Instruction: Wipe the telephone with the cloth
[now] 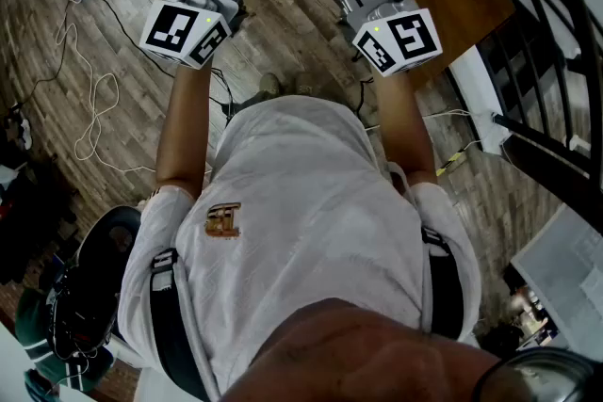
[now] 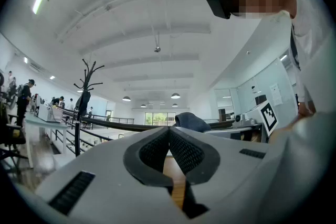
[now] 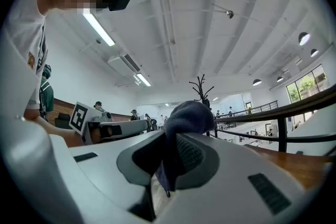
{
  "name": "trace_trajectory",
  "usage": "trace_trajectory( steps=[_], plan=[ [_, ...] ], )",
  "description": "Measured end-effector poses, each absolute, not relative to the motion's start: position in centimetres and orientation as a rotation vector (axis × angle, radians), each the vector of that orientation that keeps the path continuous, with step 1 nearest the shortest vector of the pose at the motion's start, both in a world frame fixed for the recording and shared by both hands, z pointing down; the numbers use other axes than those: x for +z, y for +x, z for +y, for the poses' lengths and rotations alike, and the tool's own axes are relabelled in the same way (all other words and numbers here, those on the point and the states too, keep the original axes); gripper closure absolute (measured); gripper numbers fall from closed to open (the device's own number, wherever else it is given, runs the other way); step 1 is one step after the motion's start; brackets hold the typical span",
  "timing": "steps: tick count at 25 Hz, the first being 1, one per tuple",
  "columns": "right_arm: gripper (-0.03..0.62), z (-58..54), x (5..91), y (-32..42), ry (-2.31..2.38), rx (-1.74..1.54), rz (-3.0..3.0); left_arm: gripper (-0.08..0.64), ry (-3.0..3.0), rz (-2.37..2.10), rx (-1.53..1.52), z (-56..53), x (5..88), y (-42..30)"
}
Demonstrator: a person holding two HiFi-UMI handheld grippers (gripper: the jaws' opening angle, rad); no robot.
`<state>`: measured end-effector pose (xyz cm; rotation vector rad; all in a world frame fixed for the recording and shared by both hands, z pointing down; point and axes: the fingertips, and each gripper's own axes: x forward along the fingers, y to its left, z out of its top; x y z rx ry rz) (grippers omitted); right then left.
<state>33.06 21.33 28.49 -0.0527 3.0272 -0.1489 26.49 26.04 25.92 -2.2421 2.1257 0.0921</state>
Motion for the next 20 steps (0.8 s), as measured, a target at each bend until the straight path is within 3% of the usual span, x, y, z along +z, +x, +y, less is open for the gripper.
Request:
trace_trajectory(
  steps=[20],
  plan=[
    [0.532, 16.6, 29.4, 34.3, -0.003, -0.226, 3.015, 0.541, -2.206, 2.177, 0.075, 21.4, 26.6, 27.3]
  ],
)
